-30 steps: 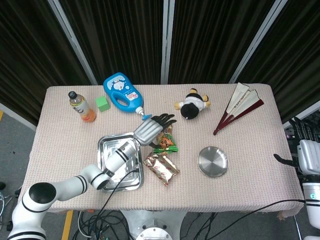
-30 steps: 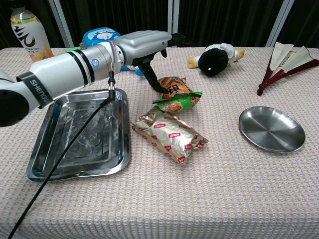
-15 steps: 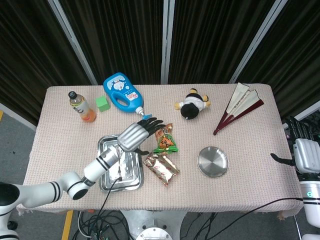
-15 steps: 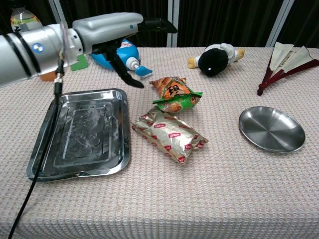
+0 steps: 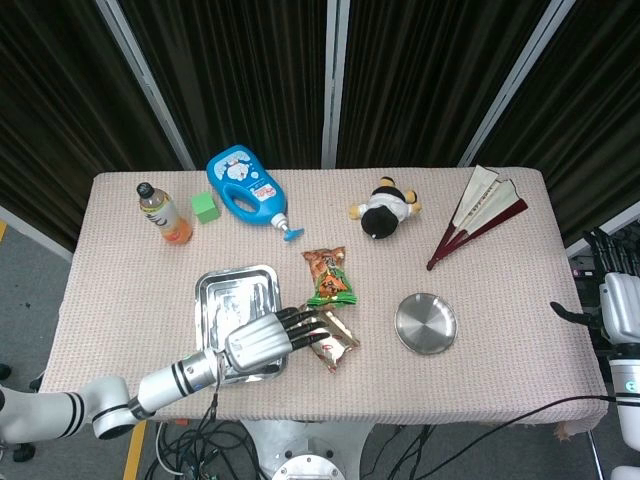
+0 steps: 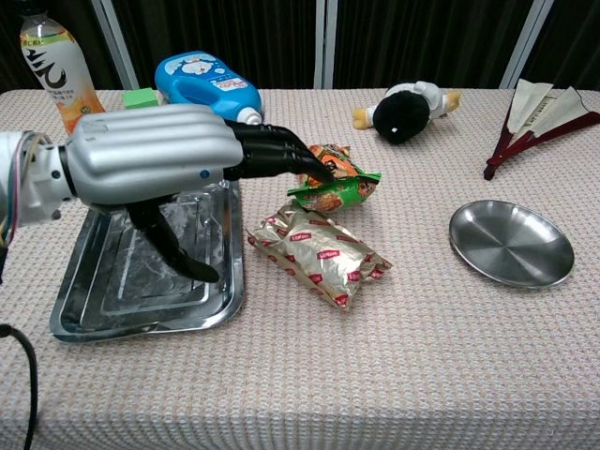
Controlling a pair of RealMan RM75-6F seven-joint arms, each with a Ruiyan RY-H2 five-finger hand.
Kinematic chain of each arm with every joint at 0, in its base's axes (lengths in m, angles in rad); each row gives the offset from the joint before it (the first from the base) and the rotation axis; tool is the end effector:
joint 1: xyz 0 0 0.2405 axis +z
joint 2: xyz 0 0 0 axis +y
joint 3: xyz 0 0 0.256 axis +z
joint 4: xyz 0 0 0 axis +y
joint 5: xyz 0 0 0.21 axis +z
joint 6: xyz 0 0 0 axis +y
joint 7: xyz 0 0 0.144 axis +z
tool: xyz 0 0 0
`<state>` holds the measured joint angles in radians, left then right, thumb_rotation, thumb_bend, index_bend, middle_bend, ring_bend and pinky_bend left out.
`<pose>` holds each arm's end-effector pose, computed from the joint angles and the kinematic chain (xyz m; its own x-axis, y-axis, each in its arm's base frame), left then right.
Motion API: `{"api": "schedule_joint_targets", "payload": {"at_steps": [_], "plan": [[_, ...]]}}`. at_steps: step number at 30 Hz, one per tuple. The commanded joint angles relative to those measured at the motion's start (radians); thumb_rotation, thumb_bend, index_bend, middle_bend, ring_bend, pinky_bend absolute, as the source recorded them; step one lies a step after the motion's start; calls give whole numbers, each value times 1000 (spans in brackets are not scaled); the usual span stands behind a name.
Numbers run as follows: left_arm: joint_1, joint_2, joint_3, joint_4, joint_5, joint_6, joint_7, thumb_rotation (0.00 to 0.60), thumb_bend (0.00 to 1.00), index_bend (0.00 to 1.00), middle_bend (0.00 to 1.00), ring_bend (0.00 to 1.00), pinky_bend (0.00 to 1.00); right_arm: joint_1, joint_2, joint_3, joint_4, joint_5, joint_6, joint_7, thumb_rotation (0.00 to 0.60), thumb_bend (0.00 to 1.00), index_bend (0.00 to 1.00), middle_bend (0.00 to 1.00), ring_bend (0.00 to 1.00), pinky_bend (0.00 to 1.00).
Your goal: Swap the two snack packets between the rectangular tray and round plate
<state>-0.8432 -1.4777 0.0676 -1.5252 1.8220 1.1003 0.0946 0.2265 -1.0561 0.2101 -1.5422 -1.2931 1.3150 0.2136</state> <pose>-0.0956 0.2658 -0.0205 0.5663 0.0737 0.8209 0.3999 -0.8955 -0.1955 -0.3162 -0.2598 0.2043 0.2525 0.0818 0.9641 -0.9669 0.0596 0.2481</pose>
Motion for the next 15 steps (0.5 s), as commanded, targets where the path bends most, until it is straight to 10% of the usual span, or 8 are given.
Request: {"api": "schedule_joint_targets", "payload": {"at_steps": [1, 15], "plan": [[-16, -25, 3, 7, 28, -3, 17, 600, 86, 121, 125, 87, 269, -1, 2, 4, 5, 6, -3, 11, 600, 0, 0, 0, 0, 0], [-119, -141, -39, 134, -26, -188, 9, 600, 102, 135, 150, 107, 283, -13, 8, -10, 46, -21, -11, 78, 600, 0, 0, 0, 0, 0]]}}
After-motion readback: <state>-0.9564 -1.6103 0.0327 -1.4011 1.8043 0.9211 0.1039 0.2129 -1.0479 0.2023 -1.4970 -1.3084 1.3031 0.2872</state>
